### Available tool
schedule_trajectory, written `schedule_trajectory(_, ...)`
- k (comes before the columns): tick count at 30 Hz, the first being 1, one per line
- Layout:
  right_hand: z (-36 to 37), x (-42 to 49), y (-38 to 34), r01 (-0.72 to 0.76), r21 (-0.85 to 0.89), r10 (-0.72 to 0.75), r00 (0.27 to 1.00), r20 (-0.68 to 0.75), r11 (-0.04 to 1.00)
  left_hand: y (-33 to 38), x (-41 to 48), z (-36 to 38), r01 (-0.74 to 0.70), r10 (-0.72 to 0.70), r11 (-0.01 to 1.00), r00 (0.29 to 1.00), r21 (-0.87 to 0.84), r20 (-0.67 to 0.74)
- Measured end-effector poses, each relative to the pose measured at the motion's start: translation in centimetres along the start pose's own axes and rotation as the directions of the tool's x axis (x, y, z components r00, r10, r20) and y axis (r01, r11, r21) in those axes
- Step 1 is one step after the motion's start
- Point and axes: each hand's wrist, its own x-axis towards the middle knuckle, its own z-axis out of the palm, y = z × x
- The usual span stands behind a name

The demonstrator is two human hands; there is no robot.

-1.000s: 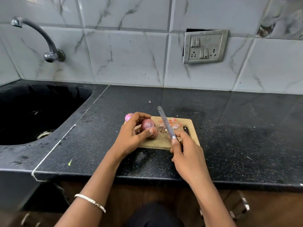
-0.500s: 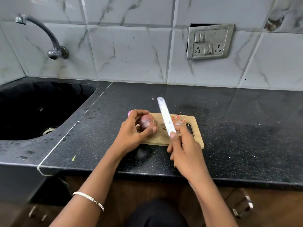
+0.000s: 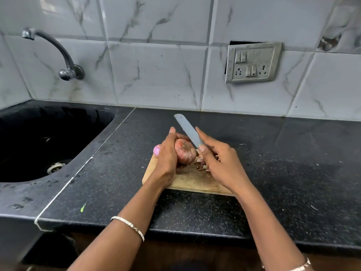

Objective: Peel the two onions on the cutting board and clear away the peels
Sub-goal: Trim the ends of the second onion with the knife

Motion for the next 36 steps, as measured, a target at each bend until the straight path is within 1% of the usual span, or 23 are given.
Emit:
schedule_trajectory(3, 0.8, -0.7, -0.2, 0.012, -0.031, -0.013, 1.000, -0.015, 0.999, -0.1, 0.1, -0.2, 0.030, -0.029, 0.998, 0.999, -0.052, 0.030)
schedule_trajectory(8, 2.0, -1.4, -0.3, -0.009, -0.006, 0.008, 0.998, -0.060, 1.000, -0.3, 0.0, -0.7, 0.043, -0.043, 0.990, 0.999, -0.132, 0.009)
schedule_trajectory(11, 2.1, -1.4, -0.7, -0.050, 0.064, 0.052, 0.998, -0.031, 0.997, -0.3, -0.2, -1.0, 0.058, -0.059, 0.987, 0.998, -0.150, -0.002)
schedule_trajectory(14, 2.2, -2.0, -1.1, -0.126, 0.113, 0.126, 0.992, 0.010, 0.986, -0.1, -0.4, -0.9, 0.042, -0.048, 0.989, 0.998, -0.143, -0.039)
schedule_trajectory(17, 3.0, -2.9, -1.1, -0.175, 0.208, 0.181, 0.983, -0.013, 0.962, 0.0, -0.8, -0.5, 0.027, -0.030, 0.988, 0.999, -0.150, -0.021)
schedule_trajectory(20, 3.7, -3.2, -1.1, -0.232, 0.326, 0.247, 0.969, -0.005, 0.916, 0.1, -1.0, -0.4, 0.004, -0.013, 0.985, 0.998, -0.171, -0.054)
schedule_trajectory(23, 4.2, -3.8, -1.7, -0.251, 0.364, 0.274, 0.962, -0.011, 0.897, -0.1, -0.9, -0.8, -0.033, 0.020, 0.986, 0.997, -0.166, -0.078)
schedule_trajectory(25, 4.2, -4.2, -2.4, -0.287, 0.430, 0.315, 0.949, 0.007, 0.856, -0.4, -0.7, -1.0, -0.043, 0.032, 0.987, 0.997, -0.157, -0.071)
schedule_trajectory(28, 4.0, -3.7, -3.3, -0.378, 0.589, 0.405, 0.909, 0.093, 0.714, -0.6, -0.6, -0.8, -0.049, 0.044, 0.989, 0.998, -0.138, -0.043)
schedule_trajectory(29, 3.9, -3.5, -3.6, -0.389, 0.617, 0.416, 0.903, 0.107, 0.684, -0.7, -0.6, -0.8, -0.049, 0.045, 0.991, 0.998, -0.128, -0.034)
schedule_trajectory(34, 4.3, -4.1, -4.1, -0.404, 0.686, 0.423, 0.893, 0.152, 0.606, -0.7, -0.6, -0.9, -0.117, 0.111, 0.989, 0.992, -0.089, -0.066)
schedule_trajectory(36, 4.5, -5.5, -4.3, -0.417, 0.710, 0.427, 0.886, 0.179, 0.567, -0.7, -0.5, -0.9, -0.114, 0.103, 0.987, 0.989, -0.110, -0.103)
